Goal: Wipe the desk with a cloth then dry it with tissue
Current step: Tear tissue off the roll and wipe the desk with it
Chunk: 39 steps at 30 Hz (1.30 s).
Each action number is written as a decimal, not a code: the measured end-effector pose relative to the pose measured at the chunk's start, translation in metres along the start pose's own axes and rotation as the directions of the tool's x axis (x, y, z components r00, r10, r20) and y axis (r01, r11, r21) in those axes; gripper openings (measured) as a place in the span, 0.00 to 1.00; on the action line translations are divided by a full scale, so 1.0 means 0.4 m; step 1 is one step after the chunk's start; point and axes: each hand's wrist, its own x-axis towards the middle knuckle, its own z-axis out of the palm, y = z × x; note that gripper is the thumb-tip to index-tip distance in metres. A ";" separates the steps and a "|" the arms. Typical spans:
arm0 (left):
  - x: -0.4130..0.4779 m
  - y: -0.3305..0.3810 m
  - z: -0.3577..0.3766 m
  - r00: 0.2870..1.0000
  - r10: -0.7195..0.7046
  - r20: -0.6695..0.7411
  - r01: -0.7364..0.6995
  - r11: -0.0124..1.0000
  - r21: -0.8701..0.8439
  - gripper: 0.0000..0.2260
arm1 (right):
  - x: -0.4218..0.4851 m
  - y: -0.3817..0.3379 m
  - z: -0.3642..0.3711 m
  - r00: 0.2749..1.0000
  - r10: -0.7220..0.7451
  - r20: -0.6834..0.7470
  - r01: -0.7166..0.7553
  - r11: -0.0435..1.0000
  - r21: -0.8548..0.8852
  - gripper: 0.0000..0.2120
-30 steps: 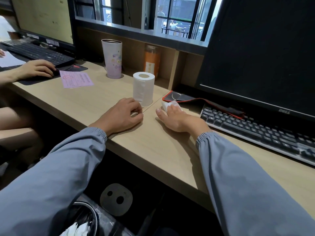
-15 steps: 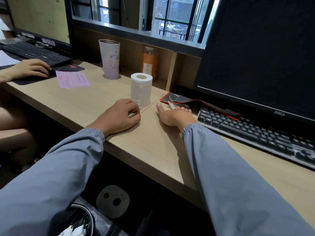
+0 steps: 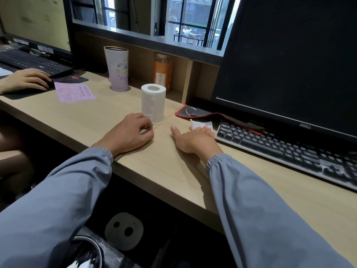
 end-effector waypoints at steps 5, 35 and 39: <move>0.000 -0.004 0.001 1.000 0.001 -0.011 -0.001 1.000 -0.017 0.11 | 0.037 0.013 -0.020 0.999 -0.011 -0.045 0.015 0.996 0.088 0.53; 0.005 -0.020 0.011 0.999 0.019 -0.028 -0.020 1.000 -0.020 0.06 | 0.036 -0.025 -0.038 0.989 0.143 0.046 -0.148 0.980 0.131 0.56; 0.003 -0.017 0.010 1.000 0.013 -0.027 -0.014 1.000 -0.020 0.08 | 0.045 -0.025 -0.064 0.988 0.132 0.075 -0.142 0.978 0.153 0.53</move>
